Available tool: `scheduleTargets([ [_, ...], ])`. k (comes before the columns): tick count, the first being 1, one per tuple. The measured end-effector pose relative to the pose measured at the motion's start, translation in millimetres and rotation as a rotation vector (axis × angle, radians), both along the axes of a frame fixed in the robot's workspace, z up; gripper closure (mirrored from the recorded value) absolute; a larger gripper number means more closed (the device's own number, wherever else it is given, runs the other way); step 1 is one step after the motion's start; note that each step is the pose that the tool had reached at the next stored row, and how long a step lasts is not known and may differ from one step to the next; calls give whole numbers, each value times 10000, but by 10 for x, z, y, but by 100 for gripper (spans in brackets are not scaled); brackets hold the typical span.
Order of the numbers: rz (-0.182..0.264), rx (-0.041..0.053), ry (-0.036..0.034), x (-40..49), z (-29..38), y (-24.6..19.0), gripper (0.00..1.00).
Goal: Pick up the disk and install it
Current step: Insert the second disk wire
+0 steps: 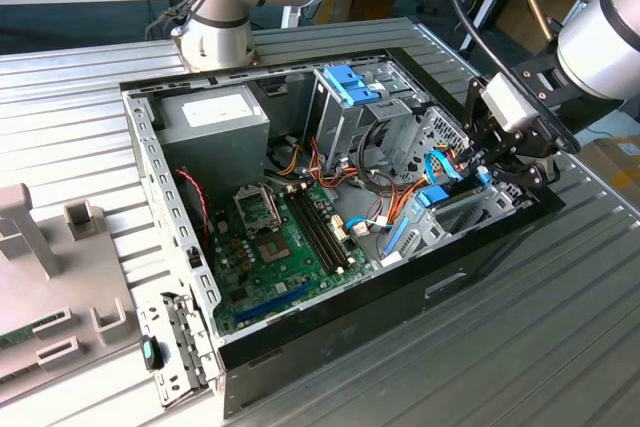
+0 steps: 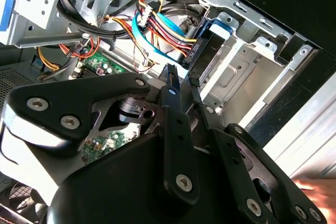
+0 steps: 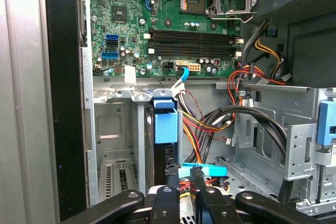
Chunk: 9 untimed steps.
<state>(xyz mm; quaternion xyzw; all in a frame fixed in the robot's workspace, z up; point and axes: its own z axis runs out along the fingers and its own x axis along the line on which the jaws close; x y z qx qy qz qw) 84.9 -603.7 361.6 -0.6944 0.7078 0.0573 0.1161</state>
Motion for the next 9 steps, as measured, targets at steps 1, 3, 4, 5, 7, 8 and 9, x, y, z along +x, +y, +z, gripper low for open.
scheduleTargets([
  [1,0,0,0,0,0,0,77],
  [3,0,0,0,0,1,0,77],
  [4,0,0,0,0,1,0,77],
  [5,0,1,0,0,1,0,77],
  [7,-1,1,0,0,1,0,77],
  [8,0,0,0,0,1,0,77],
  [9,0,0,0,0,1,0,77],
])
